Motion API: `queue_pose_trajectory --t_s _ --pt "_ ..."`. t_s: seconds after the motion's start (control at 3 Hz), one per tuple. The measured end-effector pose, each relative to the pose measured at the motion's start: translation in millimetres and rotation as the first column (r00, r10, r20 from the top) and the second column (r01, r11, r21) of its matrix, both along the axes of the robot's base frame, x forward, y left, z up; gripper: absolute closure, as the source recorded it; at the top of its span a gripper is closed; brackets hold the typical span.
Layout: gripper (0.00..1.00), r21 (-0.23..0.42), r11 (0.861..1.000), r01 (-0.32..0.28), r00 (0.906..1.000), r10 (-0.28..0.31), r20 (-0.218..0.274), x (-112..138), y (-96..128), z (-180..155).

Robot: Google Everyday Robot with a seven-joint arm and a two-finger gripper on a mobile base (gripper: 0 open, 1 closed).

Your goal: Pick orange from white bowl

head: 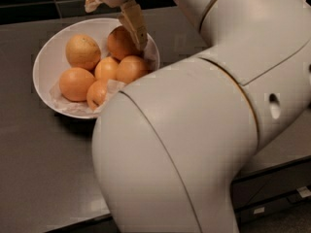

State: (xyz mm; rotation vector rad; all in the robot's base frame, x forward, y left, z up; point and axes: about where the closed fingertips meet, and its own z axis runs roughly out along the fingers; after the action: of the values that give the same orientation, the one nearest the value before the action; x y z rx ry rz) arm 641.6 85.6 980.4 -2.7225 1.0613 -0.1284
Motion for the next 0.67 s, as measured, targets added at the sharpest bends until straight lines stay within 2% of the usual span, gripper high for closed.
queue_pose_trajectory --t_s 0.67 --pt "0.0 0.01 1.0 0.006 0.9979 -0.005 -0.064 3 -11 -23"
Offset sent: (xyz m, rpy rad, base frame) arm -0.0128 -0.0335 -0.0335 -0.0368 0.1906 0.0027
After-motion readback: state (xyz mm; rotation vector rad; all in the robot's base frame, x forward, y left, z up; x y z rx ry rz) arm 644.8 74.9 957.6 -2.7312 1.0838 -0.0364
